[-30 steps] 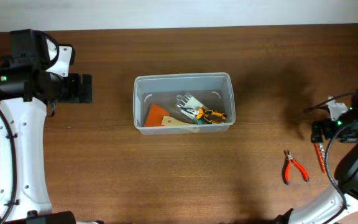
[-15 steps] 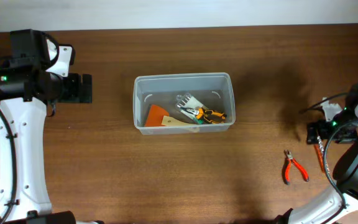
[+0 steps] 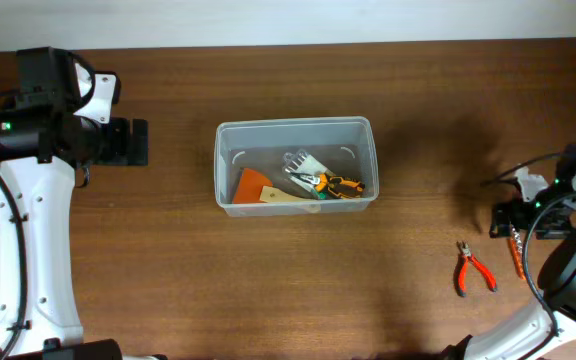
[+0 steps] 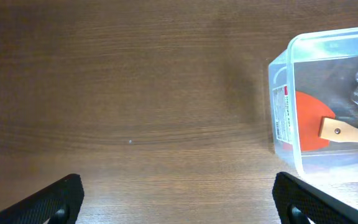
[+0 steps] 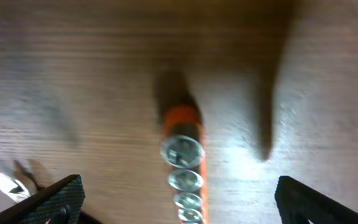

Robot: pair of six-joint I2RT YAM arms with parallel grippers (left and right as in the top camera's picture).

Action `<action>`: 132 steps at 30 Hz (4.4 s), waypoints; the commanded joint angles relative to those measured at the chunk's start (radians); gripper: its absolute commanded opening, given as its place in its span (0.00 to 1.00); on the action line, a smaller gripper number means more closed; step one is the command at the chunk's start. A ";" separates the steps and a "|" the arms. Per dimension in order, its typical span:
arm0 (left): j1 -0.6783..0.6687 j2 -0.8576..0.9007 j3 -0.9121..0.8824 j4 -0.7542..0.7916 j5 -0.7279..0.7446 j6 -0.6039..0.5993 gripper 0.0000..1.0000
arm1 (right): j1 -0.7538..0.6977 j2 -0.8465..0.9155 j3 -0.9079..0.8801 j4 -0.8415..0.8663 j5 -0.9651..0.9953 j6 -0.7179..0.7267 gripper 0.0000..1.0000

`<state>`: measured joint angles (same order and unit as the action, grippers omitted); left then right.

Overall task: Pack container
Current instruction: 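Align the right gripper above the orange socket rail's end, then lower the right gripper and grasp the orange socket rail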

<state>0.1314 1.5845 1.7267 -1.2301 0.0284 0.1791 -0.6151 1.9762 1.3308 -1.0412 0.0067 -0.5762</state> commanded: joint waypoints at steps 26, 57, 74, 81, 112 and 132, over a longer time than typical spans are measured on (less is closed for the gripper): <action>0.003 0.007 0.015 0.002 0.001 -0.005 0.99 | -0.053 0.005 -0.104 0.119 0.080 -0.045 0.99; 0.002 0.007 0.015 0.002 0.002 -0.005 0.99 | -0.052 0.007 -0.172 0.163 -0.013 -0.042 0.99; 0.003 0.007 0.015 0.002 0.001 -0.005 0.99 | -0.053 0.007 -0.172 0.159 -0.004 -0.040 0.74; 0.003 0.007 0.015 0.002 0.002 -0.005 0.99 | -0.053 0.007 -0.172 0.151 -0.002 -0.040 0.65; 0.002 0.007 0.015 0.002 0.001 -0.005 0.99 | -0.052 0.007 -0.169 0.161 -0.003 -0.010 0.20; 0.003 0.007 0.015 0.002 0.001 -0.005 0.99 | -0.005 0.007 -0.012 0.127 -0.003 0.031 0.07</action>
<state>0.1314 1.5845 1.7267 -1.2301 0.0284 0.1791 -0.6529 1.9690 1.2690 -0.9115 0.0250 -0.5556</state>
